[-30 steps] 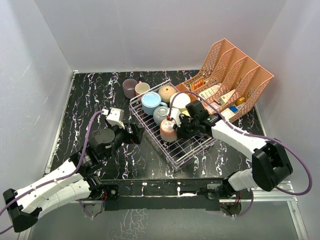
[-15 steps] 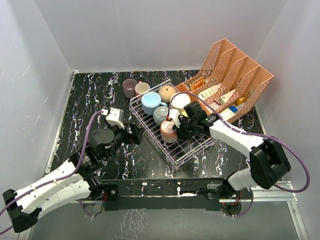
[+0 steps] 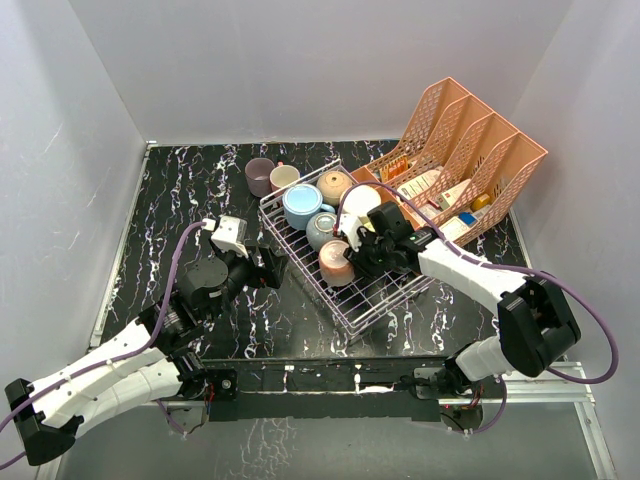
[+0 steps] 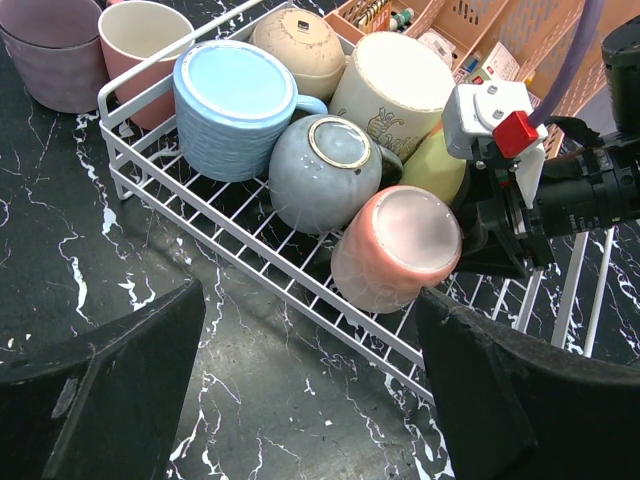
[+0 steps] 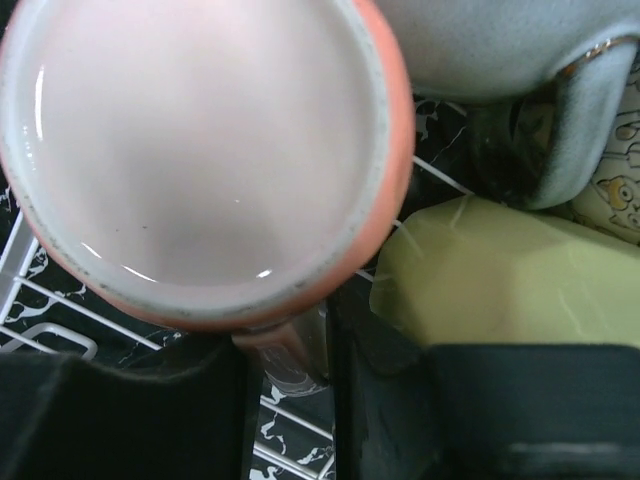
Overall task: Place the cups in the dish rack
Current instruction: Turn the cup upside down in the dish rack, then adjust the cup in the dish rack, then pick up the cup at the center of the board.
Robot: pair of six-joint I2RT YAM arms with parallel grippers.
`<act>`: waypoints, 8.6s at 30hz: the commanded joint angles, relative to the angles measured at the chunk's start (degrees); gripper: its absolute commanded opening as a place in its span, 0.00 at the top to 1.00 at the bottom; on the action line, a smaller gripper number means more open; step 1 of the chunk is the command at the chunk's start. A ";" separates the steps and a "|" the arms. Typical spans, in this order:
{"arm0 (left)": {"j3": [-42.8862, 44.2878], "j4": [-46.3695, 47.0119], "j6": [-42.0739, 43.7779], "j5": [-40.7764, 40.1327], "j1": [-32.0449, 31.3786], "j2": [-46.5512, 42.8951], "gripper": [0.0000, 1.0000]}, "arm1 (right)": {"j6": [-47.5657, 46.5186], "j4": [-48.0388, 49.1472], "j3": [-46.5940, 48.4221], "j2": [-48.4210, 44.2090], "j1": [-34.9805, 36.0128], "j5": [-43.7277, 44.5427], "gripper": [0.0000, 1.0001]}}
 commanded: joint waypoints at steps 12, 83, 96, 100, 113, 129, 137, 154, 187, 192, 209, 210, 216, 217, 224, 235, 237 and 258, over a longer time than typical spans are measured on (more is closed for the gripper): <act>0.66 0.43 0.14 -0.87 -0.27 0.26 0.16 | 2.17 10.28 1.37 -1.78 -0.62 -1.39 0.76; 2.95 -0.36 -0.63 0.10 -0.27 3.20 0.16 | -29.38 -14.19 15.60 0.99 9.43 -23.39 0.92; 2.20 -1.15 -0.90 -0.60 -0.31 1.64 0.16 | -20.86 -8.78 15.25 2.92 9.61 -11.81 0.92; 2.00 -1.40 -0.98 -0.69 -0.28 1.32 0.16 | -19.94 -9.01 15.49 2.81 9.60 -8.94 0.92; 1.65 -1.37 -1.07 -0.78 -0.27 0.70 0.16 | -16.06 -8.07 16.05 3.13 9.36 -2.37 0.92; 2.12 -1.03 -0.90 -0.71 -0.27 1.46 0.16 | -16.21 -15.74 21.13 2.34 5.33 -26.52 0.79; 2.89 -0.21 -0.55 -0.21 -0.28 3.26 0.16 | -16.71 -15.34 18.54 -0.91 -0.27 -34.81 0.78; 4.13 0.89 -0.90 1.75 -0.28 6.82 0.16 | -13.45 -7.36 8.39 -11.62 -15.88 -47.02 0.73; 5.51 -2.24 -1.98 2.03 -0.27 7.40 0.16 | -11.96 -5.82 12.37 0.73 2.59 -12.83 0.92; 5.49 -3.63 -2.60 2.03 -0.27 6.68 0.16 | -14.09 -9.72 14.10 0.09 1.60 -19.58 0.92; 13.24 -1.79 -3.19 29.58 24.87 17.74 0.14 | -14.43 -8.90 9.51 -11.21 -17.82 -47.92 0.87; 14.10 -1.32 -3.18 31.95 27.24 19.29 0.14 | -14.00 -8.23 9.07 -11.81 -18.63 -48.29 0.87; 17.06 6.72 -7.68 49.71 42.03 29.92 0.17 | -12.02 -4.38 4.98 -14.32 -23.89 -52.78 0.86; 17.28 9.45 -9.33 51.70 44.17 31.69 0.17 | -11.40 -3.32 3.96 -14.80 -24.82 -53.63 0.85; 20.35 20.76 -20.23 56.50 53.02 45.02 0.19 | -11.01 -1.03 0.91 -16.42 -28.59 -56.58 0.85; 37.25 5.96 -15.50 37.46 53.76 62.18 0.25 | -12.14 -1.12 -0.96 -17.26 -29.76 -54.69 0.83; 40.02 3.84 -15.24 37.73 53.72 64.75 0.28 | -12.07 -1.19 -0.88 -17.18 -29.71 -54.32 0.83; 65.48 -14.02 -2.21 19.85 43.64 80.49 0.31 | -11.57 -0.16 -1.67 -17.13 -29.70 -52.39 0.83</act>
